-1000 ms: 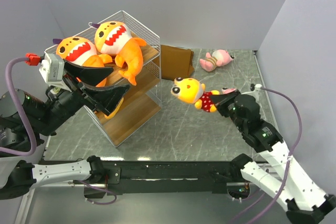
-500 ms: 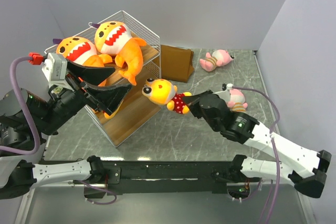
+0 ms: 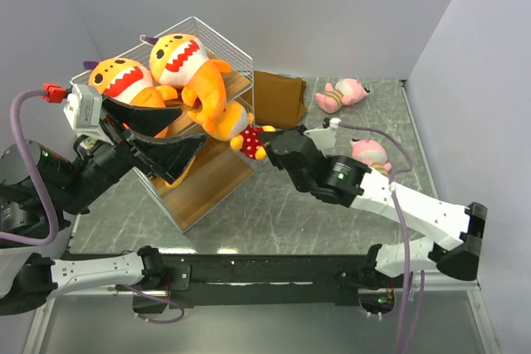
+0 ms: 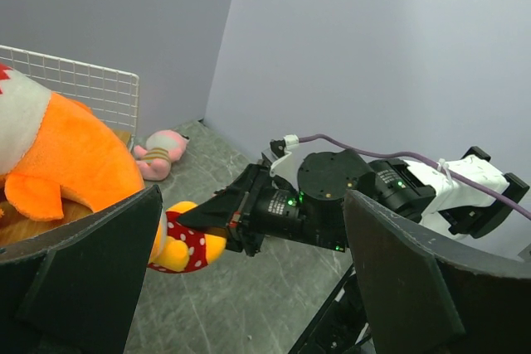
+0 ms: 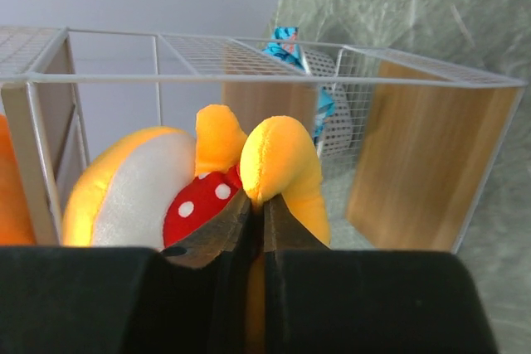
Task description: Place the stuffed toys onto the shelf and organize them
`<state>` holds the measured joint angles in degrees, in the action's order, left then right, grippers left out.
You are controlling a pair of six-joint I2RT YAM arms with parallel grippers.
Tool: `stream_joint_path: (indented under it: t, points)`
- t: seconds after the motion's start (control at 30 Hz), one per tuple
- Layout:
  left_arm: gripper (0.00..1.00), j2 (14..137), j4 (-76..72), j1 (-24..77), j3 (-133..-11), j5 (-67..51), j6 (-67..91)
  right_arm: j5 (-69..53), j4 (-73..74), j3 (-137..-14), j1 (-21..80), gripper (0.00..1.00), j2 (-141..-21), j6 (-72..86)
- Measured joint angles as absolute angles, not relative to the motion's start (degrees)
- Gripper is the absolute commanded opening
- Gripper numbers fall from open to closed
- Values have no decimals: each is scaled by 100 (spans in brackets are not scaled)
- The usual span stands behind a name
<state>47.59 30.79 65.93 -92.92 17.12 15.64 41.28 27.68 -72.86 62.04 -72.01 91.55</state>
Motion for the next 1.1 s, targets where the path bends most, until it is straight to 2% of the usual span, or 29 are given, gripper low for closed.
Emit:
stream_joint_path:
  t: [0.33, 0.47, 0.6, 0.93, 1.1]
  points:
    - [96, 4668, 3122, 6593, -9356, 1682, 1601, 4377, 3142, -8224, 6296, 34, -8176, 9522]
    - [96, 4661, 3120, 6593, -9360, 1682, 1601, 4453, 3229, -8475, 6305, 39, -8355, 9585]
    - [96, 4661, 3120, 6593, -9365, 1682, 1601, 4449, 3183, -8506, 6313, 48, -8377, 9529]
    - [96, 4659, 3124, 6593, -9367, 1686, 1599, 4139, 1872, -7293, 6313, 62, -7918, 8484]
    - [96, 4659, 3138, 6593, -9367, 1691, 1599, 4025, 1402, -7111, 6298, 63, -7649, 7773]
